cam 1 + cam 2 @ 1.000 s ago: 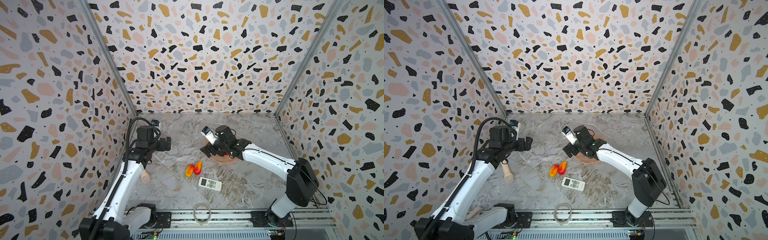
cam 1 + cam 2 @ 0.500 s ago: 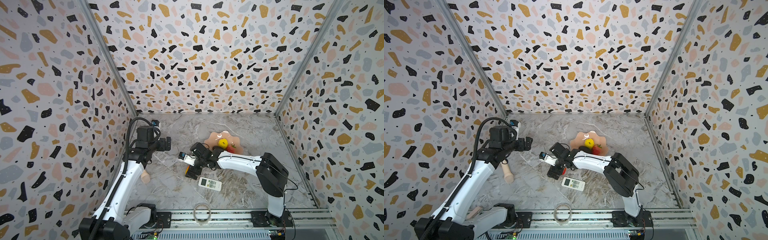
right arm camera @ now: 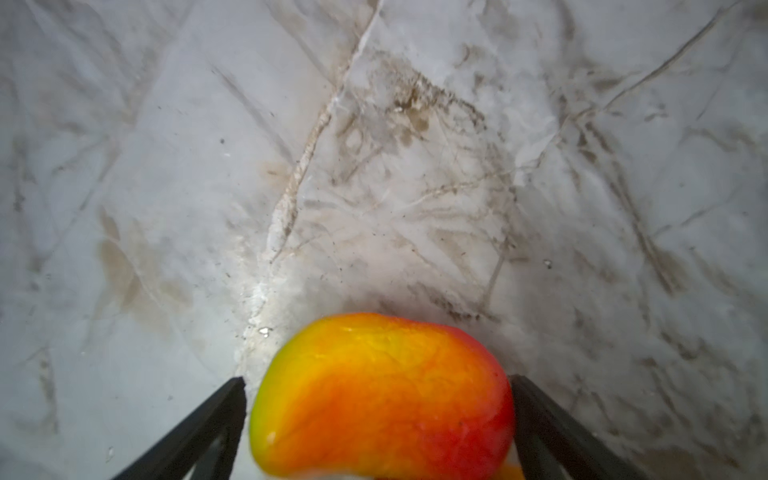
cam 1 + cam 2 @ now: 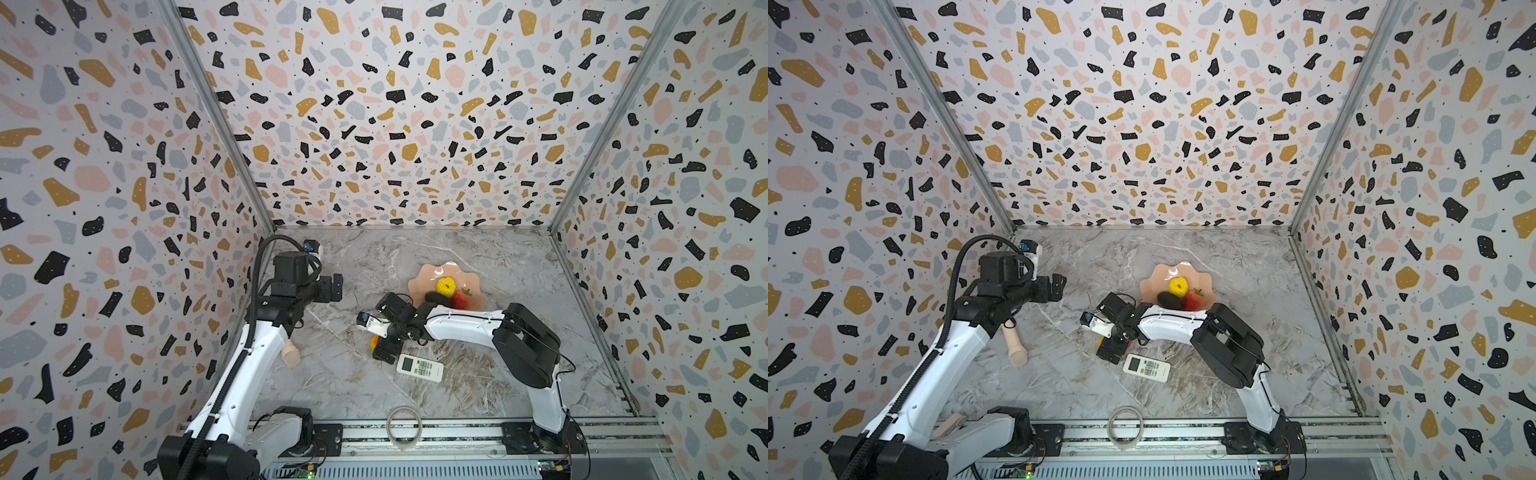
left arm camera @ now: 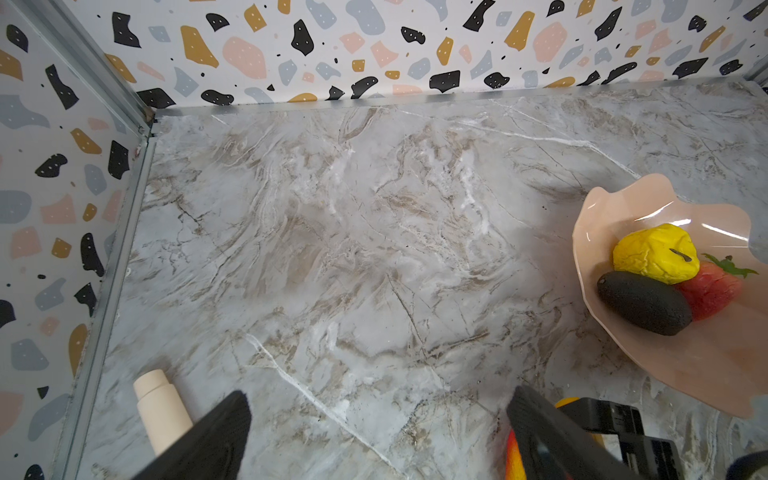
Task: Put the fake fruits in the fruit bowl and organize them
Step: 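Lower the right gripper onto the more yellow mango and grasp it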
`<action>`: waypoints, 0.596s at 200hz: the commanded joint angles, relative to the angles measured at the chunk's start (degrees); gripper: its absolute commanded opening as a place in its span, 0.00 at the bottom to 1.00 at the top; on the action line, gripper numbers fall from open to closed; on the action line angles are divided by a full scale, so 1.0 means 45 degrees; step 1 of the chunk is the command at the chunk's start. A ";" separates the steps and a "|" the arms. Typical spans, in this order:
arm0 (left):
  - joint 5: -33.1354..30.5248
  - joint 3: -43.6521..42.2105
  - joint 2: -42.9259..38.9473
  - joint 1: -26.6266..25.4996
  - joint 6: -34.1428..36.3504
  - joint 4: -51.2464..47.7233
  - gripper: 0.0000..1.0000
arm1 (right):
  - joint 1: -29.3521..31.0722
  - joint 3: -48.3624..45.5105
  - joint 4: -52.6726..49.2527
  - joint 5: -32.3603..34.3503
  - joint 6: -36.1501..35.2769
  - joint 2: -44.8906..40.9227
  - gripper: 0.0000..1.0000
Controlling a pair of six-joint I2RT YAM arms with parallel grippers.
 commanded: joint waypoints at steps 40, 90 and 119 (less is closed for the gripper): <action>0.0080 -0.0112 -0.0163 0.0049 0.0094 0.0448 0.99 | -0.0019 0.0329 0.0416 0.0529 0.0318 -0.0195 0.89; 0.0070 -0.0115 -0.0161 0.0049 0.0095 0.0445 0.99 | -0.0016 0.0475 0.0613 0.0342 0.0366 -0.0133 0.93; 0.0070 -0.0115 -0.0164 0.0049 0.0082 0.0443 1.00 | -0.0007 0.0656 0.0740 -0.0044 0.0348 0.0019 0.97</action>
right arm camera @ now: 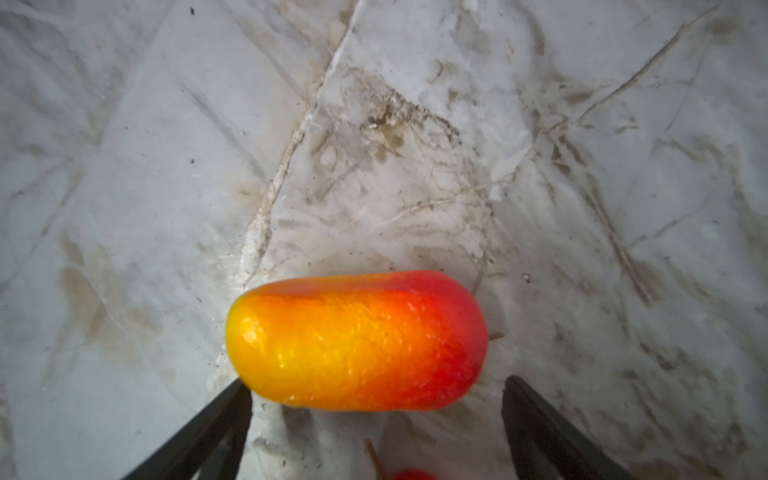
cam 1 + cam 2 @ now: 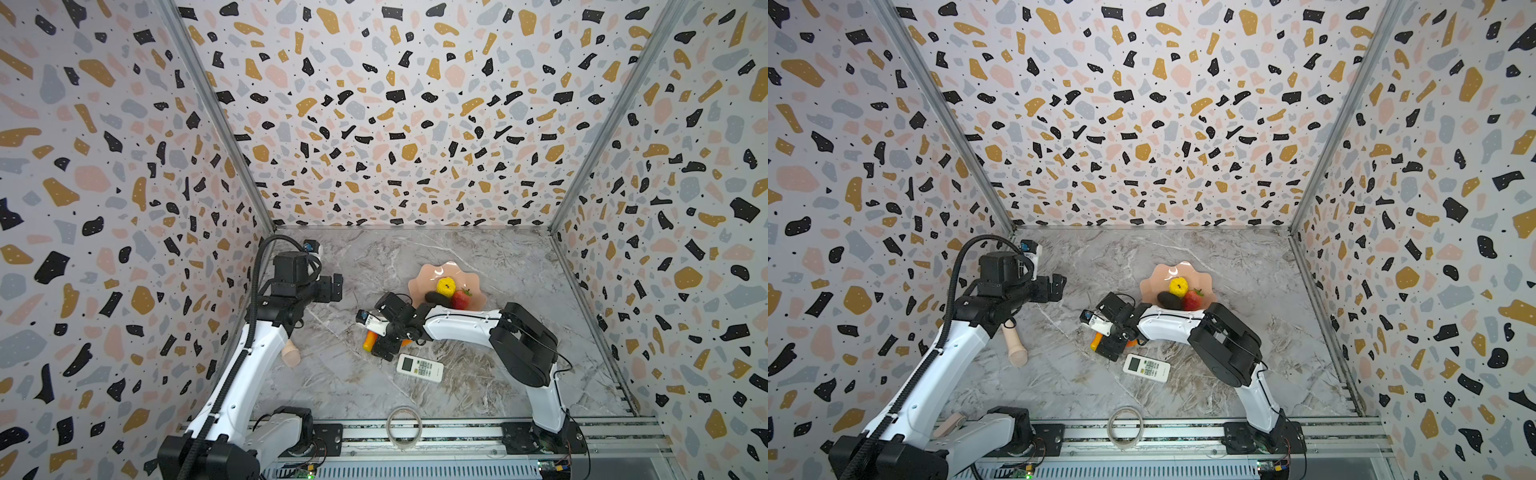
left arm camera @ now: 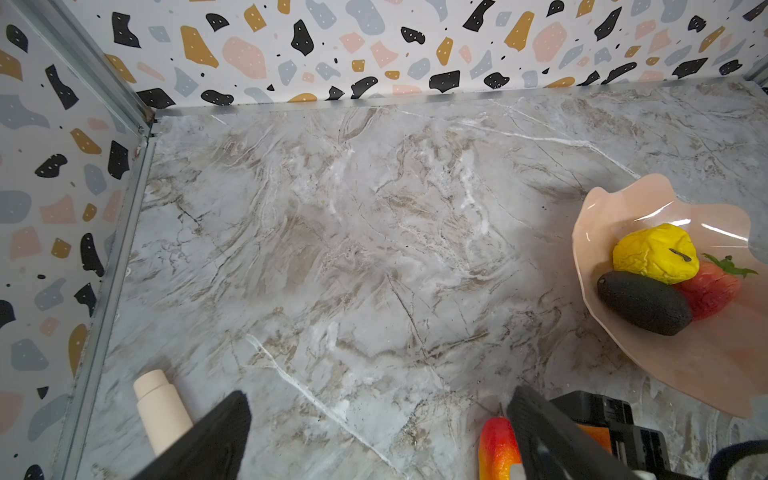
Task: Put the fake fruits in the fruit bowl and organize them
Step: 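Lower the right gripper onto the more yellow mango and grasp it, then carry the mango into the pink bowl and open the right gripper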
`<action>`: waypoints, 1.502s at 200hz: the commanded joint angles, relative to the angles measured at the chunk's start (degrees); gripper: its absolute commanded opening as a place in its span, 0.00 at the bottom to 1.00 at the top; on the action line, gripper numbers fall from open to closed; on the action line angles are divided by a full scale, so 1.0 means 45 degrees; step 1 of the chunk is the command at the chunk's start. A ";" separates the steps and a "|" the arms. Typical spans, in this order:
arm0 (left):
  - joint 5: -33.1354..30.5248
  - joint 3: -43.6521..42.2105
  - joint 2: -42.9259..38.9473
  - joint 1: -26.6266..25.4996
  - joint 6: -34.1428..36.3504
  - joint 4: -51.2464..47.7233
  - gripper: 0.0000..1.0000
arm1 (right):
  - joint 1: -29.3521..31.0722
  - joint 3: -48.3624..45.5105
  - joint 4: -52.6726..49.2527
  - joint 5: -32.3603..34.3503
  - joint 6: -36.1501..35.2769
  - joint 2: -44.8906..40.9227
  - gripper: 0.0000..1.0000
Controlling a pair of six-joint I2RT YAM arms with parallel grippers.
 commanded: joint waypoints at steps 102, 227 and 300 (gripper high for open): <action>-0.0008 -0.0134 -0.0217 0.0049 0.0097 0.0430 1.00 | -0.0002 0.1619 0.0164 -0.0627 0.0170 0.1012 1.00; -0.0027 -0.0154 -0.0232 0.0049 0.0105 0.0431 1.00 | -0.0235 0.1493 0.0265 -0.0753 0.0237 0.0209 0.48; -0.0027 -0.0154 -0.0241 0.0049 0.0099 0.0443 1.00 | -0.2229 0.0959 -0.0288 0.0276 -0.0759 -0.1872 0.47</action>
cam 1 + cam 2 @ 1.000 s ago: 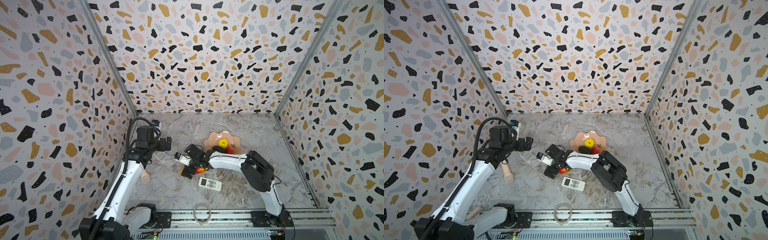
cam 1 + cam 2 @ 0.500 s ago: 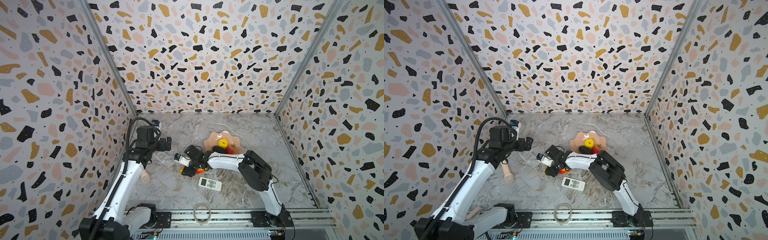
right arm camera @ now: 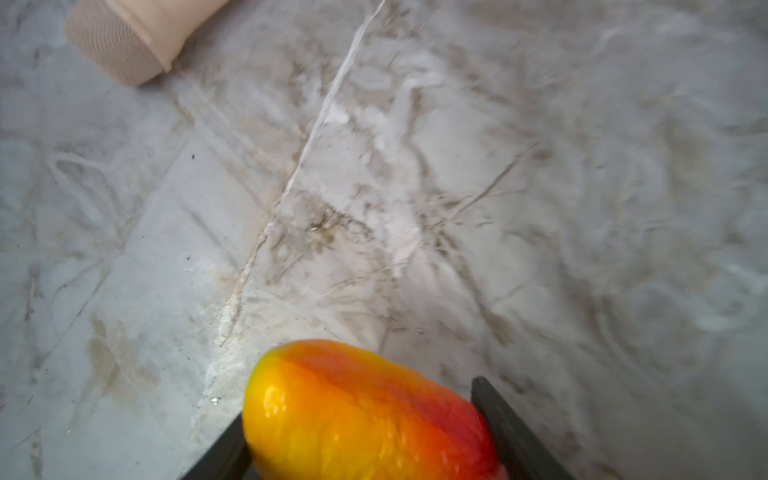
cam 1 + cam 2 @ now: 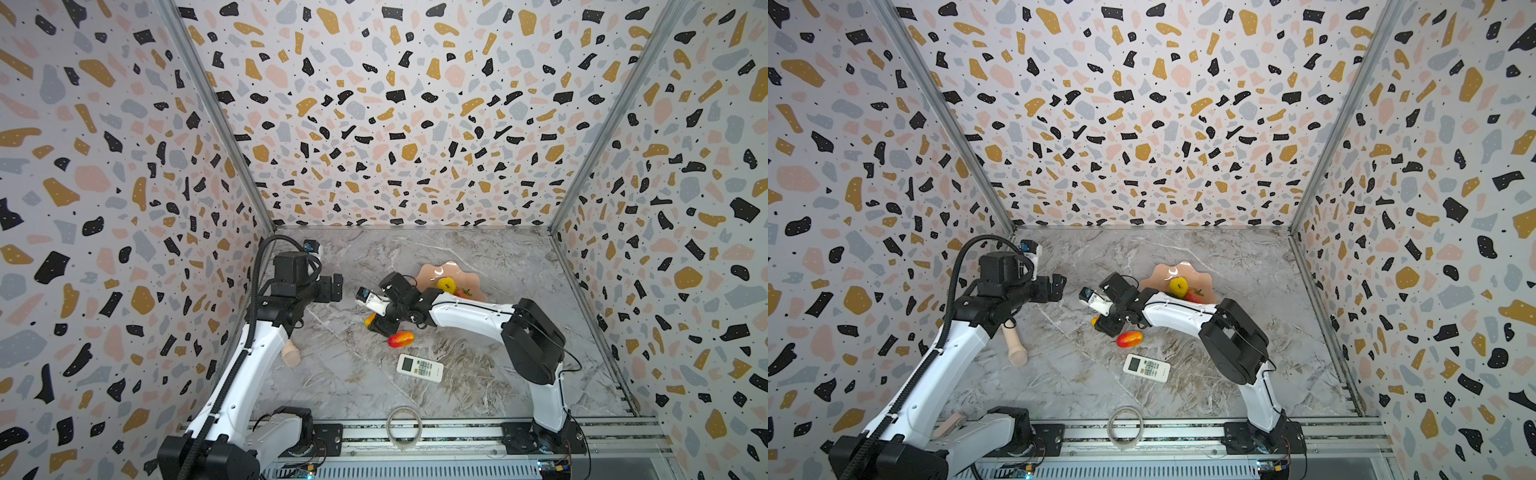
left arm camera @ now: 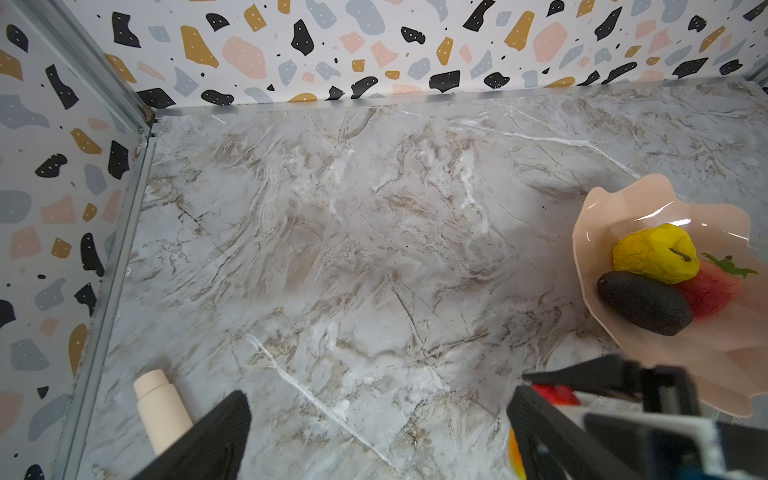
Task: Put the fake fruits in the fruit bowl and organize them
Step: 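Carry the mango into the pink bowl and open the right gripper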
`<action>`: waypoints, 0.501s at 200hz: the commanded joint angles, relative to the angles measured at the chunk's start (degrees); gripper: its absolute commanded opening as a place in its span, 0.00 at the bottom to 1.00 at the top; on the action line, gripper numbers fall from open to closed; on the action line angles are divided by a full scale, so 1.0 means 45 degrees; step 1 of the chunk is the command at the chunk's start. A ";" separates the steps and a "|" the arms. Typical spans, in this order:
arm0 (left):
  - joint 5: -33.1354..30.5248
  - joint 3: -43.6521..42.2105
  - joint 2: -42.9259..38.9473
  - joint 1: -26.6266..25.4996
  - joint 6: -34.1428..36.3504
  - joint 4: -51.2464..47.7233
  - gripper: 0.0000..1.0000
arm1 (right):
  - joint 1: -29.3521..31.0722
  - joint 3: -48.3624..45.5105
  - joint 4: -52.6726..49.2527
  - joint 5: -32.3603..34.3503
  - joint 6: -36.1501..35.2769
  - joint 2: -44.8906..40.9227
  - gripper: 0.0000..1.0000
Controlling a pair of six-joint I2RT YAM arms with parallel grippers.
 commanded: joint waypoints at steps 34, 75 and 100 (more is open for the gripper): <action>0.0012 -0.0110 -0.0096 0.0049 0.0105 0.0424 1.00 | -0.2356 -0.0433 -0.0611 0.1417 -0.1438 -0.1221 0.47; -0.0027 -0.0072 -0.0037 0.0049 0.0096 0.0397 1.00 | -0.3925 0.0003 -0.0855 0.1556 -0.2369 -0.0761 0.49; -0.0027 -0.0052 -0.0032 0.0049 0.0106 0.0398 1.00 | -0.4269 0.0386 -0.1107 0.1829 -0.2837 -0.0356 0.49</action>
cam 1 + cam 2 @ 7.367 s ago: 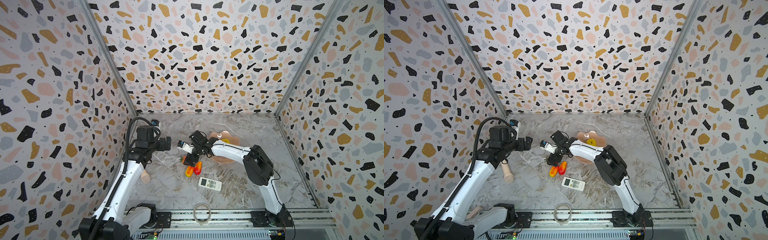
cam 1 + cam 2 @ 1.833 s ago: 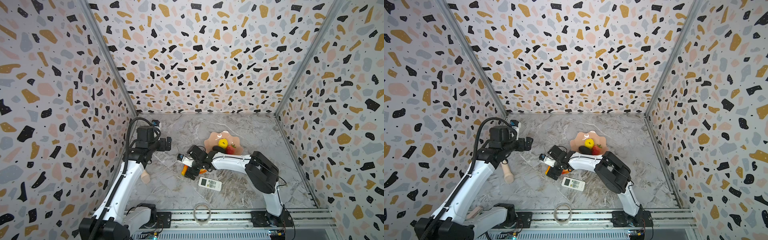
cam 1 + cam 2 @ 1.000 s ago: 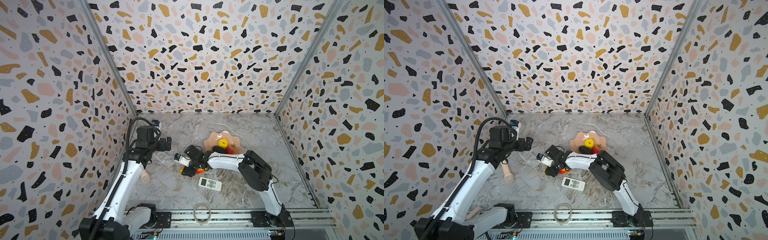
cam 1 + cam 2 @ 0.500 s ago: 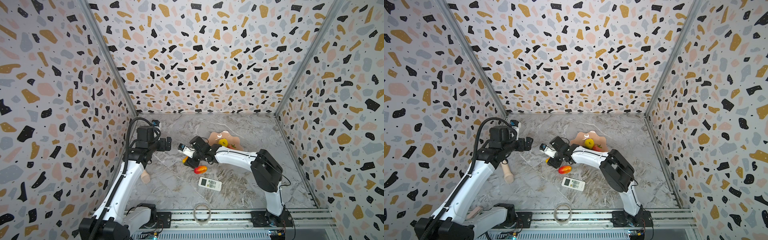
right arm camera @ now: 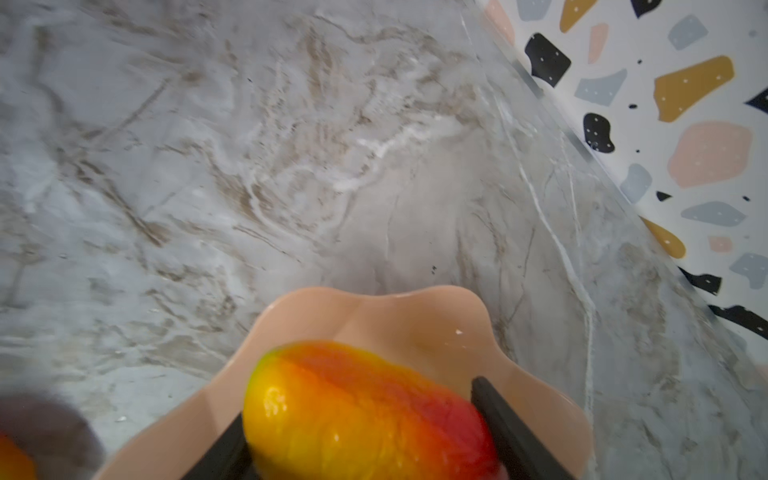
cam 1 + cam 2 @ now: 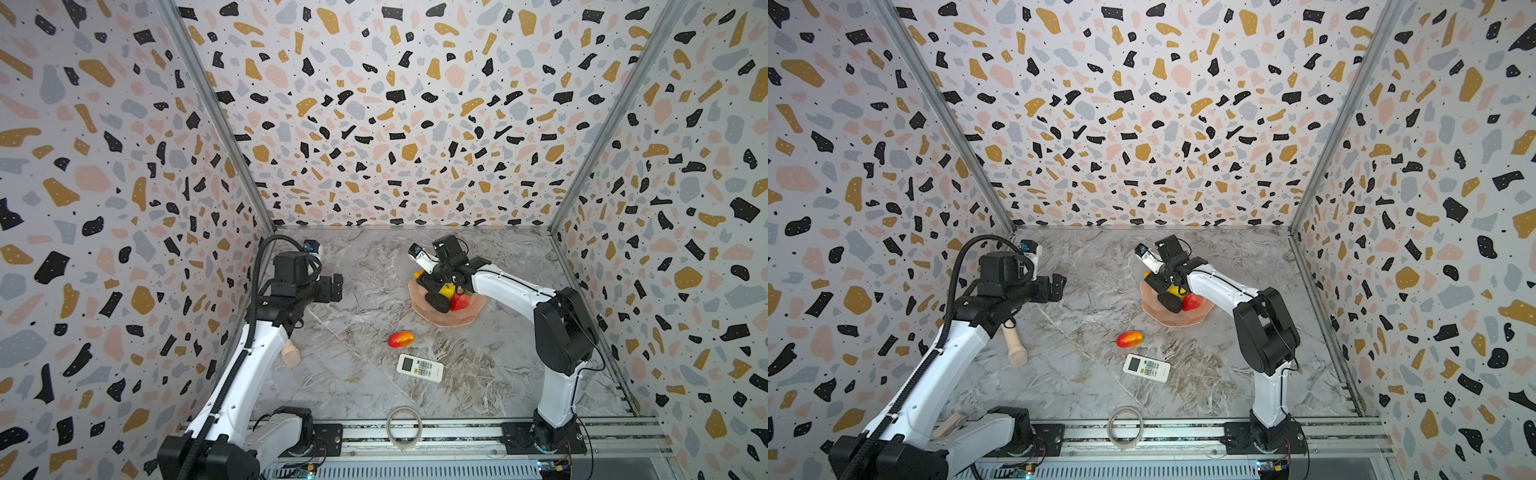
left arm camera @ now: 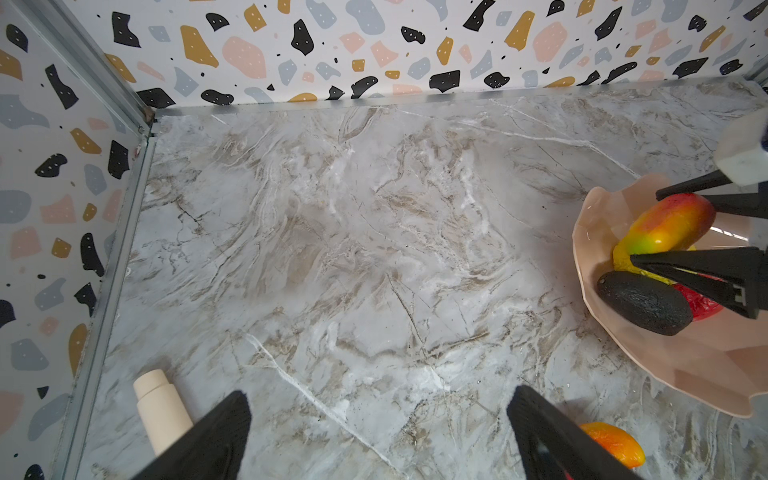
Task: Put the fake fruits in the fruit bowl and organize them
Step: 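Carry the mango into the pink bowl and open the right gripper, then move the right gripper back to the redder mango and grasp it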
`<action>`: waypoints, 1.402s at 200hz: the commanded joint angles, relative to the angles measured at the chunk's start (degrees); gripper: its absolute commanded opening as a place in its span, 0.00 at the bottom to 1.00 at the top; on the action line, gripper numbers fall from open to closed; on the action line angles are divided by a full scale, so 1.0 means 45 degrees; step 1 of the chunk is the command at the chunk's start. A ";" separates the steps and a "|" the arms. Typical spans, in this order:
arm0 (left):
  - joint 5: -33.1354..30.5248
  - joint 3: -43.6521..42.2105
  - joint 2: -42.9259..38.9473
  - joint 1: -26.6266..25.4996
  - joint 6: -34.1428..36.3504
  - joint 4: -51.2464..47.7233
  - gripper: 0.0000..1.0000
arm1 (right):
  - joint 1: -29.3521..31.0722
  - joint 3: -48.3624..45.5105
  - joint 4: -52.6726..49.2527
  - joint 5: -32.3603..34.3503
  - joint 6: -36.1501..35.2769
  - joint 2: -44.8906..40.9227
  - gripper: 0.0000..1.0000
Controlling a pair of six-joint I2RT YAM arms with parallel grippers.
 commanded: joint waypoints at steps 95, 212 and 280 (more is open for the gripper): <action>-0.0066 -0.0029 0.0042 0.0049 0.0128 0.0362 1.00 | -0.0341 0.0928 -0.0835 0.0550 -0.1312 0.1156 0.74; -0.0008 -0.0003 -0.0005 0.0049 0.0092 0.0380 1.00 | -0.0238 0.1349 -0.2197 0.0930 -0.1244 -0.0586 0.99; -0.0168 -0.0032 0.0066 0.0049 0.0123 0.0384 1.00 | 0.3002 -0.0140 -0.2306 -0.0391 -0.1464 -0.2220 0.99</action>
